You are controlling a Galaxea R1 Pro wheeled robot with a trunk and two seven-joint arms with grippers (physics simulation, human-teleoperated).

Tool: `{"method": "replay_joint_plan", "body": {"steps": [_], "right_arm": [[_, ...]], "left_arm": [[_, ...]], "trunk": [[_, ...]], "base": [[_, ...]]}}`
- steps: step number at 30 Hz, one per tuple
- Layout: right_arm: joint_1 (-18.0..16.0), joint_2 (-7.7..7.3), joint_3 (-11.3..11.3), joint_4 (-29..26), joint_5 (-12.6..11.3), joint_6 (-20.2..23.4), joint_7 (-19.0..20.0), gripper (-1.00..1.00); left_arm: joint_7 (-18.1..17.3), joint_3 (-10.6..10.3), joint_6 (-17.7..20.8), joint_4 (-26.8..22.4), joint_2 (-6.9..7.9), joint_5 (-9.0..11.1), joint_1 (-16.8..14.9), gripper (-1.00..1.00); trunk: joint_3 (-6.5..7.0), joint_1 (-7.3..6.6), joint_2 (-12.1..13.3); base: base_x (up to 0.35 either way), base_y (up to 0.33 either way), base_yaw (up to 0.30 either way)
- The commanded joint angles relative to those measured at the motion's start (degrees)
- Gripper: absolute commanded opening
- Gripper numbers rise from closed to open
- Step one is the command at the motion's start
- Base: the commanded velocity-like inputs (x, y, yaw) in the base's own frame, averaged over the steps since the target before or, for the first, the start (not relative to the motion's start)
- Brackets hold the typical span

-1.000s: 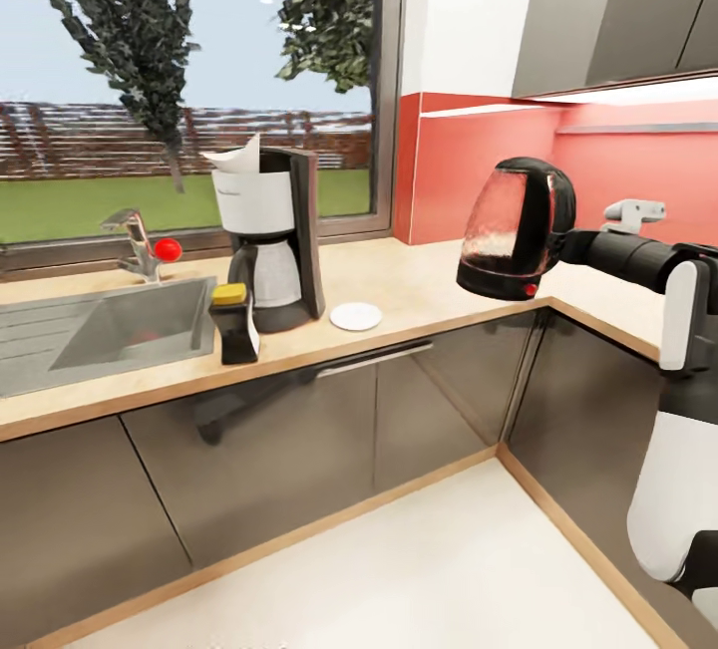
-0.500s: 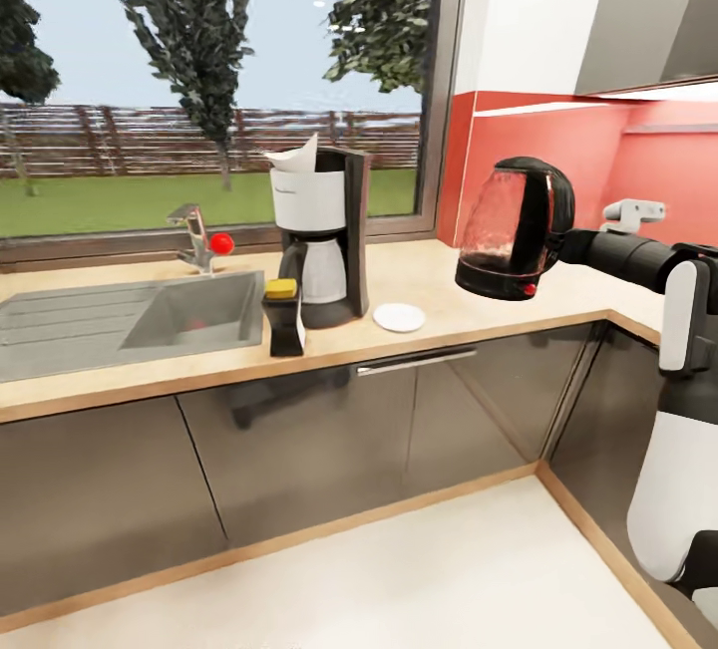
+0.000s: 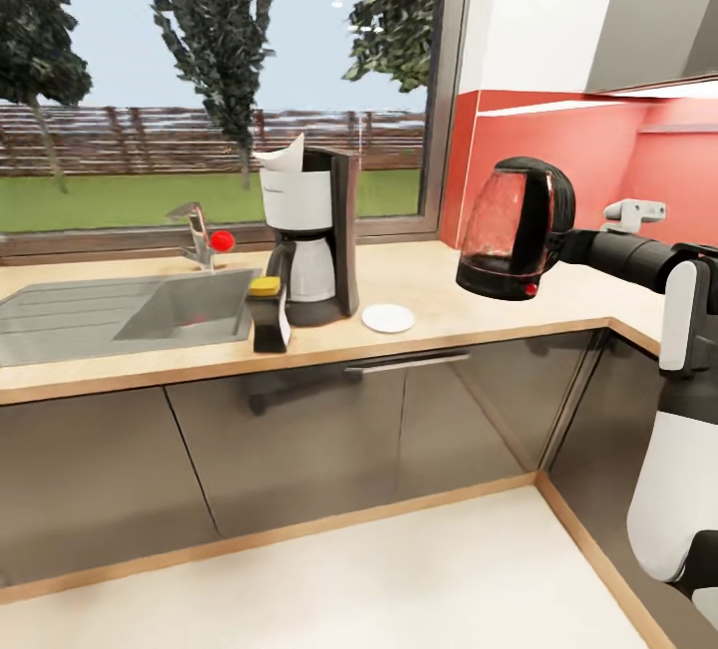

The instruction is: Set up a coffee station on the kitchen countertop: keep the coffee maker on the countertop, move the bottle of coffee from the kitchen shelf to the counter next to the coffee maker, place a paper coffee filter on top of the coffee maker, put the saucer next to the coffee maker with the coffee cup on the saucer, and place the electric kettle next to the coffee maker.

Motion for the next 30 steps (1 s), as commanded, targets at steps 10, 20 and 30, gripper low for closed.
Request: {"method": "replay_joint_plan", "body": {"steps": [10, 20, 30], "right_arm": [[0.0, -0.02, -0.1, -0.1, -0.6, 0.4, 0.2, -1.0], [0.0, -0.02, -0.2, -0.1, -0.6, 0.4, 0.3, -1.0], [0.0, -0.02, -0.3, -0.1, -0.6, 0.4, 2.3, -1.0]], "left_arm": [[-0.1, -0.2, -0.1, -0.1, 0.01, 0.2, 0.0, 1.0], [0.0, -0.2, -0.1, -0.1, 0.01, 0.2, 0.0, 1.0], [0.0, -0.3, -0.1, -0.2, 0.01, 0.2, 0.0, 1.0]], "trunk": [[-0.04, 0.0, 0.0], [-0.04, 0.0, 0.0], [-0.04, 0.0, 0.0]], "base": [[0.0, -0.042, 0.261], [0.017, -0.165, 0.173], [0.076, -0.288, 0.193]]}}
